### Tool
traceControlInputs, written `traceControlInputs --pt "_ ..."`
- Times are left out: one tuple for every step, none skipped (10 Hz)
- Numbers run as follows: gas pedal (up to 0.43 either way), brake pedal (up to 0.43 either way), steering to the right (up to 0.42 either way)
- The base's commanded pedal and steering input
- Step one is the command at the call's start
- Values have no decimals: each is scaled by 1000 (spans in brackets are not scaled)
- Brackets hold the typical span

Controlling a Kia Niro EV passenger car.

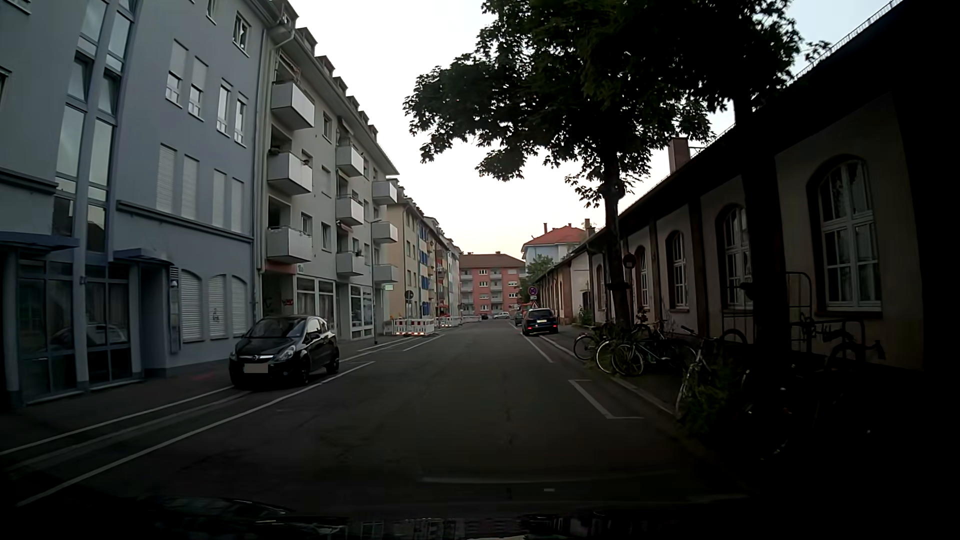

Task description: Follow the waypoints while adhering to traffic rules and regulations

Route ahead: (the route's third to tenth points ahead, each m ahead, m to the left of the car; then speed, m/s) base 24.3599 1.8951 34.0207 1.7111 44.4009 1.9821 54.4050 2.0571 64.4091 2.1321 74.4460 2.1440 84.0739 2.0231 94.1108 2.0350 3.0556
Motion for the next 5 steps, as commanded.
traceControlInputs --pt "0 0 -4" --pt "0 0 -4" --pt "0 0 -5" --pt "0 0 -5" --pt "0 0 -5"
